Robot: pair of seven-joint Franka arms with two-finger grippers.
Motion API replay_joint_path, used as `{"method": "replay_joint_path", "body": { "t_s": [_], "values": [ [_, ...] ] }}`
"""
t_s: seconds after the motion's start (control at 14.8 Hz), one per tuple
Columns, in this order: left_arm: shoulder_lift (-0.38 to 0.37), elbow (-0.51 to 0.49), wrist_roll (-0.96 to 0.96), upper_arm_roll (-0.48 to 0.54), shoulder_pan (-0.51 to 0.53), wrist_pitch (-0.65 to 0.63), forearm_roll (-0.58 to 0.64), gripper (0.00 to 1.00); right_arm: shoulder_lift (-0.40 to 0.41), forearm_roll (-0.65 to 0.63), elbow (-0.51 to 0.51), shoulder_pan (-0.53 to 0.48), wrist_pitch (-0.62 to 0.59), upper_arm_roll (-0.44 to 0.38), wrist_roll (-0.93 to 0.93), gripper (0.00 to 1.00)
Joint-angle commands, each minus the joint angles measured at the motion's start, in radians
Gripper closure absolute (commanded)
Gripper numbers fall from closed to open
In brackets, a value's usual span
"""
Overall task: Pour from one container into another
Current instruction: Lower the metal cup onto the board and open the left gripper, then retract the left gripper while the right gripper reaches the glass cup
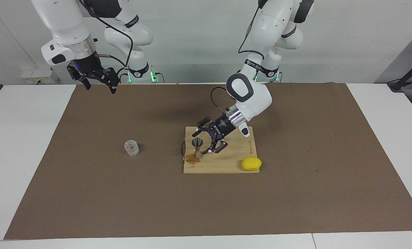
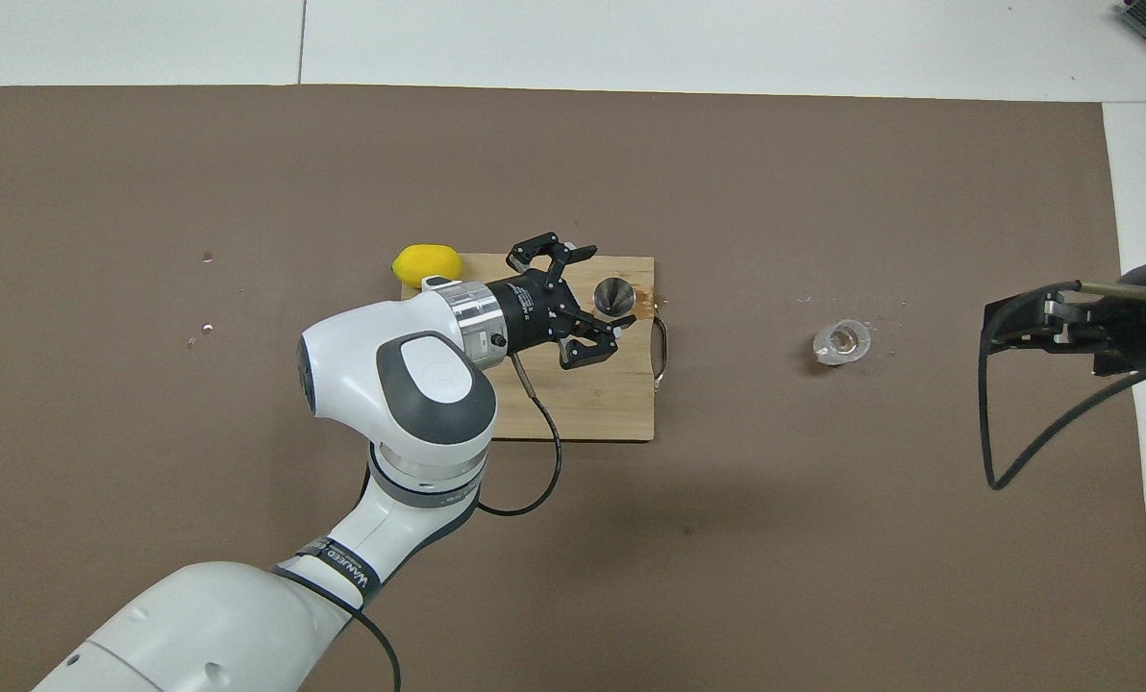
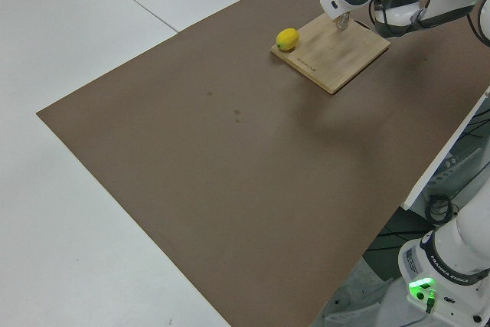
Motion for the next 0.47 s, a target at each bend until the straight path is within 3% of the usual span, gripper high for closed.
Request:
{"method": "replay_joint_path", "body": {
  "t_s": [0.0, 0.2, 0.41],
  "values": [
    [-0.102, -0.041, -0.012, 0.008, 0.009, -0.032, 0.020, 0.00, -0.022, 0.014, -0.034, -0.012, 0.024, 0.003, 0.081, 0.00],
    [-0.160, -0.049, -0.032, 0.011, 0.082, -0.106, 0.081, 0.00, -0.010, 0.014, -0.035, -0.012, 0.058, 0.003, 0.222, 0.00],
    [-0.218, -0.049, -0.052, 0.014, 0.163, -0.120, 0.353, 0.00, 0.024, 0.020, -0.037, -0.021, 0.107, 0.003, 0.397, 0.00]
  ]
}}
